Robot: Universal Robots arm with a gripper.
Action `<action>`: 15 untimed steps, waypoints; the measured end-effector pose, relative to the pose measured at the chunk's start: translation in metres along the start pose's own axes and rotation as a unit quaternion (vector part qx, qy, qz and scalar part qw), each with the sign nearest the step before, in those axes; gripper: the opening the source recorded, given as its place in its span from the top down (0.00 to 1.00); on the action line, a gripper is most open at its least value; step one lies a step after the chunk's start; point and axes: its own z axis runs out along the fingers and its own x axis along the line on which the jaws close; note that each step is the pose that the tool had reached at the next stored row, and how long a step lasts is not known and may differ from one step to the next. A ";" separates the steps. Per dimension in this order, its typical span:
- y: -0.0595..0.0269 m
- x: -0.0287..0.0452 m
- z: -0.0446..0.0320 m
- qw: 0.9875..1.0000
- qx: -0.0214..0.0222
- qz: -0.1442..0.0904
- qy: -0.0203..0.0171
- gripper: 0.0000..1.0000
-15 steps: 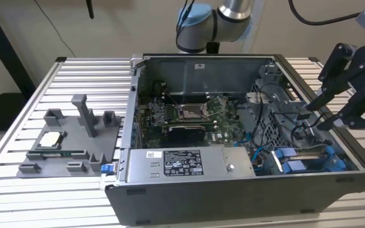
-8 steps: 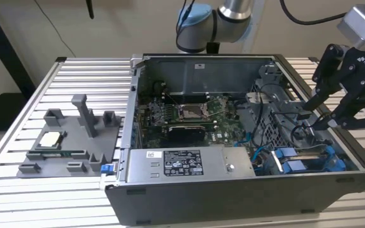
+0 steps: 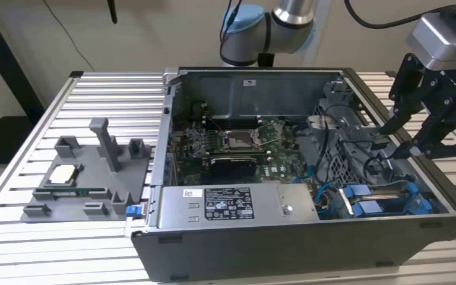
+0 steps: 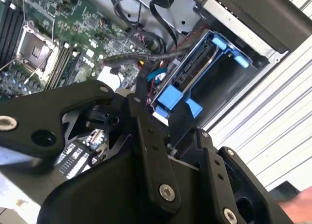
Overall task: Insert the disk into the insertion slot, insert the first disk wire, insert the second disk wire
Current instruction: 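Insert the disk into the insertion slot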
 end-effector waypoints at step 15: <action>0.0050 -0.0170 0.0170 1.000 0.024 -0.005 -0.001 0.55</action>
